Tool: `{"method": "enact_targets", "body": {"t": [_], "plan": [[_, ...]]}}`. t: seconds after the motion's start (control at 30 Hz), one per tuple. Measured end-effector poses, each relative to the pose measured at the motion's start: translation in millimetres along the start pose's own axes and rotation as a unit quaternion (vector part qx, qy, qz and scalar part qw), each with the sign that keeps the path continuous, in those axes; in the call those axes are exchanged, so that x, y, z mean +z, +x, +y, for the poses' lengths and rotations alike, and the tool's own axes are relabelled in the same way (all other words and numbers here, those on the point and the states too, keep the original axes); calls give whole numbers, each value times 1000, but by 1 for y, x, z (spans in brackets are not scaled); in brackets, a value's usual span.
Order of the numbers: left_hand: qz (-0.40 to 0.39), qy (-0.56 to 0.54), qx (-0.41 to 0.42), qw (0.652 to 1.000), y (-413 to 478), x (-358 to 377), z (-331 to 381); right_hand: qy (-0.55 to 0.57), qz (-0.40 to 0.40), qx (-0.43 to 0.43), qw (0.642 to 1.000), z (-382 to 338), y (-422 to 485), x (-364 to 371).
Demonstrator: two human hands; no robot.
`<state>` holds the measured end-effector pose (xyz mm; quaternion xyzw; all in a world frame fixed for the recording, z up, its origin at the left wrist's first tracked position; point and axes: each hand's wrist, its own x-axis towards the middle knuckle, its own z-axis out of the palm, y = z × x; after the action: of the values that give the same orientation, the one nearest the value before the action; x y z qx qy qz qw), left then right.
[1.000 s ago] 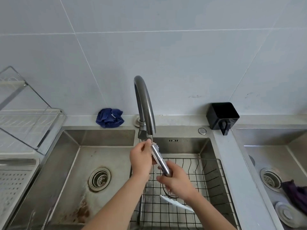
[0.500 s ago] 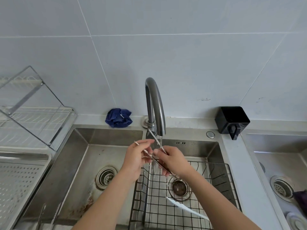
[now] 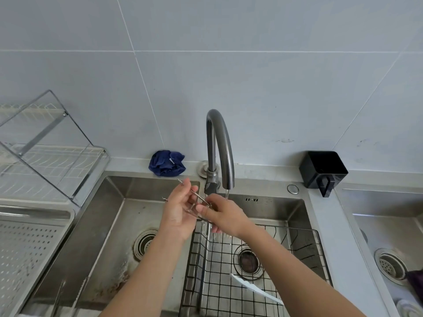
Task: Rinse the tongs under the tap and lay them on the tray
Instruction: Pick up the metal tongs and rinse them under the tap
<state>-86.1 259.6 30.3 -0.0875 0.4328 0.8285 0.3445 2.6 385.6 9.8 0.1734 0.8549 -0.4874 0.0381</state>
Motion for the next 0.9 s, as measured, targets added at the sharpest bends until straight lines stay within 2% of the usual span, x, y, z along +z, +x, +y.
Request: {"method": "enact_targets", "body": {"t": [0.1, 0.17, 0.27, 0.33, 0.43, 0.5, 0.53, 0.57, 0.63, 0.7, 0.73, 0.8, 0.9], "plan": [[41, -62, -16, 997, 4, 2, 0, -112, 40, -72, 990, 13, -10, 0], [37, -68, -24, 997, 4, 7, -3, -165, 72, -102, 978, 16, -13, -2], [23, -58, -30, 998, 1, 16, -7, -141, 89, -68, 984, 18, -14, -13], [31, -40, -5, 999, 1, 14, -9, -104, 101, -40, 989, 16, -14, -20], [40, 53, 34, 997, -10, 1, -17, -91, 112, -38, 989, 8, -12, -26], [29, 195, 54, 979, -25, -14, -32, -120, 98, -61, 986, 3, -13, -26], [22, 289, 75, 954, -33, -26, -40, -136, 95, -67, 984, 2, -14, -25], [22, 394, 105, 913, -40, -39, -49, -148, 99, -67, 982, 2, -16, -25], [24, 598, 179, 781, -48, -70, -67, -156, 121, -61, 978, 6, -24, -26], [-14, 716, 235, 657, -53, -93, -87, -160, 143, -47, 976, 14, -34, -27], [-37, 755, 233, 612, -56, -100, -96, -166, 151, -35, 974, 19, -40, -27], [-76, 807, 213, 545, -63, -107, -108, -175, 168, -8, 970, 28, -54, -28], [-104, 842, 220, 482, -68, -115, -114, -168, 205, 36, 964, 40, -74, -28]]}}
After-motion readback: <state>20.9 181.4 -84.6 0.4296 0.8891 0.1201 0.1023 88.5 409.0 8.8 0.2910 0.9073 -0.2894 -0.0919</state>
